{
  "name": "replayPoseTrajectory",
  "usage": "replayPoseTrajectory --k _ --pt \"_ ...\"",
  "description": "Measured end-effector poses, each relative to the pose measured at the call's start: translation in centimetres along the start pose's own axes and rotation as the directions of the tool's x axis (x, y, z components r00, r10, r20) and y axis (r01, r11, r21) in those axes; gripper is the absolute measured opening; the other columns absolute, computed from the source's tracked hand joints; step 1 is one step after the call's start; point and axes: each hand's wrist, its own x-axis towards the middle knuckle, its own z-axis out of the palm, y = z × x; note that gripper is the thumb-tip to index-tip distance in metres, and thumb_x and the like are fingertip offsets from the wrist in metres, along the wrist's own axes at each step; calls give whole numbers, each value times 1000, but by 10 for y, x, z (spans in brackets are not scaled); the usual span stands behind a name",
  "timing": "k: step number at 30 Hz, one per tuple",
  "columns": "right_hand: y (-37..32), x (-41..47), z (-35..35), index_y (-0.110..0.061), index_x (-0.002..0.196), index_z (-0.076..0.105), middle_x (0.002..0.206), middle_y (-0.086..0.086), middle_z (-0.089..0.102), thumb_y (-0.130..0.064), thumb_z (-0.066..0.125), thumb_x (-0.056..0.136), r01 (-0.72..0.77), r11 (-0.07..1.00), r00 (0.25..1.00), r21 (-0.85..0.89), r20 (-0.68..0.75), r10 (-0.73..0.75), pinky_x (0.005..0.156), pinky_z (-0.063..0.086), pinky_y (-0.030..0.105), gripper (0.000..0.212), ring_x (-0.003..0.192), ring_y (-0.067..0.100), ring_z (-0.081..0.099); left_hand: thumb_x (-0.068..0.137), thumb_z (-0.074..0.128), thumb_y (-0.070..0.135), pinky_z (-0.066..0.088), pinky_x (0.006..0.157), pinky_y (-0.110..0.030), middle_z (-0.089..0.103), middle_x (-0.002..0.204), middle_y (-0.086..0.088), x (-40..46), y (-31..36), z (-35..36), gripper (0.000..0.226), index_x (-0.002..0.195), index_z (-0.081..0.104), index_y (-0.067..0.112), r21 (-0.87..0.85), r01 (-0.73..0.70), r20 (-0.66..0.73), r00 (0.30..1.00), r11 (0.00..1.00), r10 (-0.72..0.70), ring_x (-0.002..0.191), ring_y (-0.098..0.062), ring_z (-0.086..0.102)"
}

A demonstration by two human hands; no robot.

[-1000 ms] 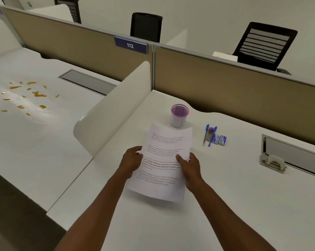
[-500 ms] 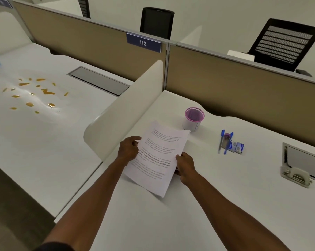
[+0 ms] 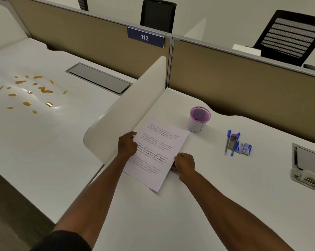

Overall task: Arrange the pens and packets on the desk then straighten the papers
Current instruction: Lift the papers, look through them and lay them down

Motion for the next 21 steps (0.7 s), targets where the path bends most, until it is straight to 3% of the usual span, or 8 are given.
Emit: replayPoseTrajectory --k 3,7,11,14,17,21 --pt "0 1 1 -4 86 72 85 11 74 5 49 86 24 999 999 -30 -36 -25 53 61 34 24 68 29 74 81 49 -14 44 105 -30 62 128 -19 2 1 2 53 131 60 2 -3 -18 5 1000 1000 18 116 -30 59" --pt "-2 -2 4 -13 91 73 81 8 74 -4 56 89 62 994 997 -86 -43 -66 47 55 25 20 54 20 68 87 50 -8 39 110 -33 57 132 -20 4 1 2 53 139 52 3 69 -32 13 999 997 32 122 -32 54" --pt "-5 -1 11 -19 88 73 80 6 75 -6 59 88 80 994 995 -75 -46 -84 44 51 21 19 53 17 67 95 46 7 35 113 -38 50 140 -20 5 0 2 51 146 41 3 186 -30 14 1000 982 28 131 -34 45" --pt "-4 2 17 -21 77 70 81 10 74 -4 62 84 72 995 994 -64 -73 -77 56 61 33 20 60 23 70 98 45 15 34 111 -42 46 143 -19 4 0 2 51 147 37 6 283 -22 46 999 959 9 131 -34 41" --pt "-2 4 22 -19 83 67 93 11 73 -7 65 80 83 989 986 -123 -134 -99 77 61 47 12 85 32 72 98 45 19 34 107 -44 45 142 -19 5 1 2 51 147 35 6 335 -23 54 999 942 5 129 -35 41" --pt "-2 3 28 -16 86 70 93 8 72 -9 62 78 107 984 979 -141 -159 -129 79 60 47 13 89 33 71 98 46 22 37 101 -44 46 137 -19 3 2 4 50 144 37 6 395 -19 51 999 919 -2 124 -36 43"
